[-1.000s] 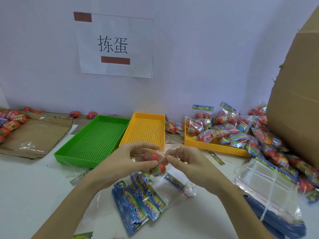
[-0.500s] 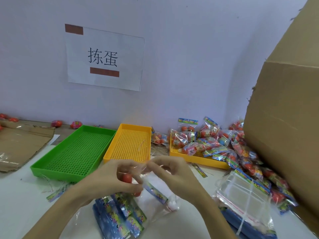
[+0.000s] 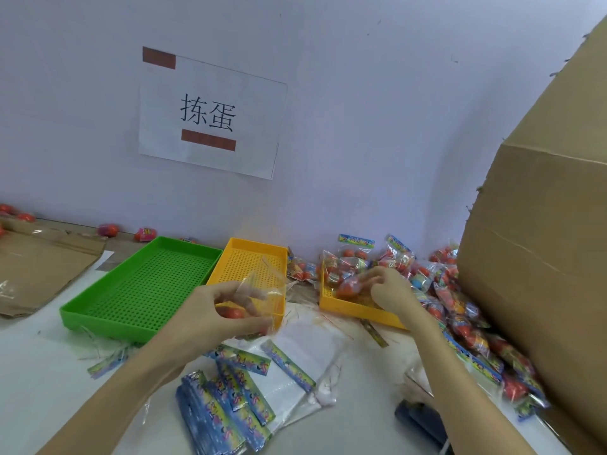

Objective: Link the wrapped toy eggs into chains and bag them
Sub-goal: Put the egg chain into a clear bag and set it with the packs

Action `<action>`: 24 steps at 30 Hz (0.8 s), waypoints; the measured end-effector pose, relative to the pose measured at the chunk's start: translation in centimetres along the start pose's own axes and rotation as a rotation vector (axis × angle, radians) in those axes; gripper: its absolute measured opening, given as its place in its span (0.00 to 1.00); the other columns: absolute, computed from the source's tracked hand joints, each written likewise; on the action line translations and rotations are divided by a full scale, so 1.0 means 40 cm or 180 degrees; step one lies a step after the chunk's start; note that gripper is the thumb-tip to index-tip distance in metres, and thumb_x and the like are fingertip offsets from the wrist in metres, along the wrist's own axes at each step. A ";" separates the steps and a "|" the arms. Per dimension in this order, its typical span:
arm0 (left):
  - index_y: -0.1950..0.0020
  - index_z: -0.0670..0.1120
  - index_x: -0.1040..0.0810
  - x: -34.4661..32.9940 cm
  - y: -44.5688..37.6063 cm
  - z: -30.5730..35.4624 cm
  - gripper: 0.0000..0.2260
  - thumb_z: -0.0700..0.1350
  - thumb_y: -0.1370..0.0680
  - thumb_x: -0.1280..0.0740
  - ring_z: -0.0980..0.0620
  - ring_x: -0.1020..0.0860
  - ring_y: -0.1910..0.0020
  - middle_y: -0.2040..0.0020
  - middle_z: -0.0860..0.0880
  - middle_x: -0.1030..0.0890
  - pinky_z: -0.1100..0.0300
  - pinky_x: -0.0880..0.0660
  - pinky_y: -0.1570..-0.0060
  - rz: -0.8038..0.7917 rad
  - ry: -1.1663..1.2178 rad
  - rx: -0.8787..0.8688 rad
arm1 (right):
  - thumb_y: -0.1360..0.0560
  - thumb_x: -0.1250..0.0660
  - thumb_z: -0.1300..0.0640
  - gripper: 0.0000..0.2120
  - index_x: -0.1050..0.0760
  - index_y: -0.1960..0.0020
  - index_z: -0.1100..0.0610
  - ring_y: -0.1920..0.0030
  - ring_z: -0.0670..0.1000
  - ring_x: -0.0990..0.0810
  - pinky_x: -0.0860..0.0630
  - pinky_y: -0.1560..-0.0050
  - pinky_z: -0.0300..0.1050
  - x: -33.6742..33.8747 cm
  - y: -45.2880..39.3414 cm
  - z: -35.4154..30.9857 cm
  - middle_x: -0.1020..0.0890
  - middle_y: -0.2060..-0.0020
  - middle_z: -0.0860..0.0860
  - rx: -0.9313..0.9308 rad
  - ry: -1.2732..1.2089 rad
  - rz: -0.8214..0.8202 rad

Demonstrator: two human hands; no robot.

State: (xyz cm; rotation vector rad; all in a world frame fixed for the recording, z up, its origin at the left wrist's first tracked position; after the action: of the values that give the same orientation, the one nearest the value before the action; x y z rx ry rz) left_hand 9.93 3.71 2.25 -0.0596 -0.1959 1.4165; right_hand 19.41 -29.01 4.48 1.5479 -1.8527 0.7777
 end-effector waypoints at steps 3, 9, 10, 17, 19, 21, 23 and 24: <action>0.54 0.54 0.12 -0.004 -0.001 -0.003 0.14 0.49 0.38 0.15 0.48 0.13 0.60 0.51 0.49 0.12 0.66 0.21 0.62 -0.0011 -0.0019 0.0011 | 0.22 0.46 0.77 0.20 0.23 0.47 0.56 0.39 0.48 0.19 0.22 0.42 0.43 -0.007 -0.022 0.015 0.14 0.45 0.50 0.0152 -0.1251 0.0041; 0.58 0.53 0.13 -0.007 -0.003 -0.011 0.11 0.48 0.37 0.15 0.45 0.13 0.56 0.49 0.50 0.12 0.66 0.20 0.61 0.0005 -0.0035 0.0050 | 0.32 0.45 0.79 0.26 0.19 0.70 0.53 0.64 0.54 0.21 0.25 0.64 0.43 0.012 -0.068 0.055 0.14 0.67 0.51 0.0312 -0.0525 0.0474; 0.58 0.53 0.13 -0.007 -0.003 -0.012 0.11 0.48 0.36 0.16 0.45 0.13 0.57 0.50 0.49 0.12 0.67 0.21 0.61 -0.0004 -0.0033 0.0057 | 0.32 0.45 0.78 0.27 0.17 0.70 0.52 0.69 0.52 0.25 0.27 0.68 0.42 0.011 -0.076 0.059 0.16 0.68 0.50 0.0301 -0.0094 0.0470; 0.59 0.53 0.13 -0.012 -0.001 -0.011 0.10 0.47 0.35 0.16 0.49 0.14 0.61 0.51 0.47 0.12 0.67 0.21 0.62 -0.0022 -0.0053 0.0054 | 0.23 0.38 0.71 0.12 0.22 0.44 0.61 0.49 0.59 0.21 0.21 0.52 0.50 -0.020 -0.104 0.075 0.19 0.47 0.58 0.0349 0.1941 0.0552; 0.59 0.53 0.13 -0.012 -0.002 -0.013 0.09 0.46 0.35 0.16 0.48 0.14 0.60 0.50 0.48 0.12 0.66 0.21 0.61 -0.0008 -0.0054 0.0055 | 0.21 0.38 0.70 0.10 0.24 0.43 0.61 0.47 0.59 0.23 0.25 0.53 0.48 -0.019 -0.105 0.077 0.23 0.44 0.57 0.0442 0.2039 0.0762; 0.59 0.52 0.13 -0.012 -0.005 -0.017 0.10 0.47 0.35 0.16 0.46 0.13 0.58 0.50 0.48 0.12 0.65 0.20 0.61 -0.0004 -0.0079 0.0045 | 0.20 0.36 0.68 0.11 0.25 0.39 0.60 0.43 0.59 0.24 0.26 0.51 0.48 -0.022 -0.112 0.083 0.25 0.41 0.57 0.0398 0.2095 0.0748; 0.57 0.53 0.13 -0.013 -0.008 -0.021 0.11 0.49 0.35 0.16 0.45 0.13 0.56 0.50 0.49 0.12 0.64 0.19 0.59 0.0011 -0.0099 0.0038 | 0.20 0.35 0.67 0.14 0.26 0.36 0.59 0.42 0.59 0.23 0.26 0.51 0.47 -0.023 -0.122 0.088 0.23 0.41 0.58 0.0343 0.2167 0.0619; 0.55 0.53 0.13 -0.014 -0.008 -0.024 0.12 0.50 0.36 0.16 0.46 0.13 0.55 0.50 0.49 0.12 0.63 0.18 0.58 0.0013 -0.0103 0.0034 | 0.21 0.36 0.68 0.14 0.25 0.37 0.59 0.43 0.59 0.22 0.27 0.52 0.46 -0.022 -0.125 0.087 0.21 0.42 0.58 0.0334 0.2171 0.0606</action>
State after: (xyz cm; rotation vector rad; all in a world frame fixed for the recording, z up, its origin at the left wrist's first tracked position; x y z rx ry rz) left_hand 10.34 3.17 1.32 -0.0282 -0.2149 1.4231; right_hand 24.20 -31.82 1.86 0.9827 -1.4627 1.3132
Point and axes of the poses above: each hand's wrist, its own y-axis away from the middle knuckle, its own x-axis out of the back of the hand, z = x × y, the point moved 6 cm from there along -y, towards the middle knuckle
